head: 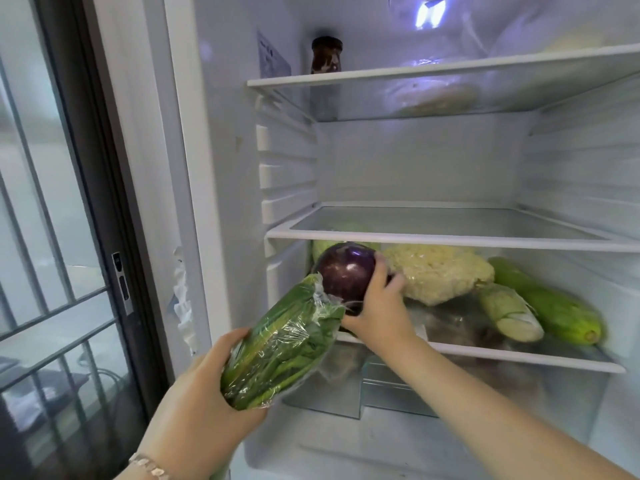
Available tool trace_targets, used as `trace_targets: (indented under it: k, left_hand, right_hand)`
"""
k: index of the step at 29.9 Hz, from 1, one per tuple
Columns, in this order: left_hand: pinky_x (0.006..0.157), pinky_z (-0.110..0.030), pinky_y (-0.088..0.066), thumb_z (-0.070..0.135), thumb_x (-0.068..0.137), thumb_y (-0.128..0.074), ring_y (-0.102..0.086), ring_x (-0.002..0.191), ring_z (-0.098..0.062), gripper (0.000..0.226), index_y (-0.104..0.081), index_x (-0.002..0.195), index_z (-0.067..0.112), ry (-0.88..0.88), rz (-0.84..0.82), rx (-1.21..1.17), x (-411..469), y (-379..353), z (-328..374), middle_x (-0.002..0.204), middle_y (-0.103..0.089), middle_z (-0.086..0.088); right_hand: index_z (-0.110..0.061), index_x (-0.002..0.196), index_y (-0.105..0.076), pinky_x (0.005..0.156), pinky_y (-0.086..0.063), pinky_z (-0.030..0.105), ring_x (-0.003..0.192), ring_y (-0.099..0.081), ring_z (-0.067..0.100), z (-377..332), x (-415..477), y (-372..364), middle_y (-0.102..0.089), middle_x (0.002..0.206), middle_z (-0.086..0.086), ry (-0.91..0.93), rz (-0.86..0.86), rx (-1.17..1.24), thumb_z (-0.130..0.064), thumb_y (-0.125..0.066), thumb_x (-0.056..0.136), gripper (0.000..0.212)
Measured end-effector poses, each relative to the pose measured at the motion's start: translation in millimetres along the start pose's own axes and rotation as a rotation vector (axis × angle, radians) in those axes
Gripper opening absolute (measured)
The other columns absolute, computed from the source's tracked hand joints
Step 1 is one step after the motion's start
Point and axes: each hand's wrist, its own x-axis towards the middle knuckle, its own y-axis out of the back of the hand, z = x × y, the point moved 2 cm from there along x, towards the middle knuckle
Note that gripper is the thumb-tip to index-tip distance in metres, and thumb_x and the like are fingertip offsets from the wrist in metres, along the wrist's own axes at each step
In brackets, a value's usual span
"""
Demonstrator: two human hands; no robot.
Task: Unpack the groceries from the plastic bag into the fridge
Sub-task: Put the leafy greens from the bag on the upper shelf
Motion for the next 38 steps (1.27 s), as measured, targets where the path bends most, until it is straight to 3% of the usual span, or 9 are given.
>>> trace_targets:
  k: [5,10,15,18,21,24,27,33,38]
  left_hand:
    - [0.063,-0.010,-0.047,0.027,0.060,-0.083,-0.066,0.075,0.001,0.071,-0.035,0.103,0.057,-0.007,0.012,-0.015,0,4,-3,0.086,-0.064,0.016]
    - [0.070,-0.015,-0.053,0.031,0.063,-0.080,-0.066,0.076,0.000,0.071,-0.034,0.112,0.055,-0.037,0.007,-0.013,-2,4,0,0.087,-0.064,0.017]
    - [0.074,-0.017,-0.053,0.031,0.067,-0.078,-0.064,0.081,-0.001,0.066,-0.036,0.109,0.059,-0.157,-0.024,0.019,0,1,26,0.094,-0.061,0.020]
    - [0.081,-0.029,-0.055,0.034,0.066,-0.076,-0.062,0.089,-0.004,0.075,-0.036,0.127,0.050,-0.257,-0.056,0.056,11,-9,49,0.104,-0.061,0.018]
    - [0.085,-0.032,-0.053,0.043,0.068,-0.072,-0.060,0.098,-0.007,0.075,-0.035,0.132,0.047,-0.455,-0.037,0.125,22,-18,84,0.114,-0.059,0.016]
    - [0.073,-0.028,-0.056,0.050,0.067,-0.071,-0.063,0.093,-0.008,0.076,-0.037,0.133,0.042,-0.714,0.112,0.235,32,-15,118,0.113,-0.059,0.014]
    - [0.048,-0.022,-0.051,0.043,0.064,-0.067,-0.067,0.078,-0.012,0.069,-0.042,0.127,0.031,-1.019,0.340,0.344,43,-5,147,0.102,-0.066,0.007]
    - [0.047,-0.028,-0.049,0.021,0.064,-0.077,-0.066,0.072,-0.022,0.072,-0.043,0.127,0.025,-1.295,0.723,0.354,72,22,204,0.099,-0.068,-0.003]
    - [0.089,-0.041,-0.045,0.013,0.076,-0.066,-0.063,0.095,-0.023,0.048,-0.052,0.121,0.021,-1.361,1.142,0.293,88,59,254,0.112,-0.067,-0.001]
  right_hand:
    - [-0.009,0.144,0.026,0.103,-0.038,0.040,0.135,-0.022,0.048,-28,18,-19,0.008,0.148,0.036,0.005,-0.132,-0.249,-0.010,-0.056,0.089,0.099]
    - [-0.020,0.142,0.031,0.108,-0.034,0.043,0.137,-0.025,0.044,-19,19,-8,0.013,0.152,0.028,-0.034,-0.301,-0.161,-0.032,-0.063,0.086,0.111]
    - [-0.019,0.138,-0.040,0.078,-0.048,0.028,0.091,-0.060,0.016,-11,-19,56,-0.060,0.114,0.002,0.002,-0.208,-0.088,-0.021,-0.055,0.091,0.050]
    - [-0.023,0.115,-0.062,0.079,-0.045,0.022,0.093,-0.060,0.009,-28,-47,111,-0.059,0.097,-0.011,0.170,-0.025,-0.031,-0.032,-0.058,0.089,0.028]
    - [-0.033,0.122,-0.055,0.093,-0.042,0.024,0.103,-0.051,0.003,-56,-52,147,-0.051,0.110,-0.019,0.336,-0.190,-0.234,-0.057,-0.060,0.073,0.055]
    - [-0.038,0.106,-0.060,0.082,-0.048,0.021,0.090,-0.060,0.000,-67,-45,178,-0.061,0.095,-0.026,0.221,-0.543,-0.512,-0.063,-0.070,0.062,0.051]
    - [-0.033,0.090,-0.066,0.063,-0.048,0.017,0.073,-0.065,-0.002,-67,-39,216,-0.070,0.080,-0.018,0.140,-0.590,-0.483,-0.059,-0.079,0.051,0.049]
    - [-0.044,0.100,-0.061,0.075,-0.049,0.007,0.088,-0.064,-0.009,-69,-47,267,-0.068,0.097,-0.026,0.320,-0.273,-0.043,-0.014,-0.084,0.067,0.050]
    - [-0.057,0.087,-0.068,0.069,-0.048,0.005,0.081,-0.067,-0.008,-78,-53,302,-0.071,0.091,-0.025,0.546,0.112,0.191,-0.009,-0.080,0.057,0.058]
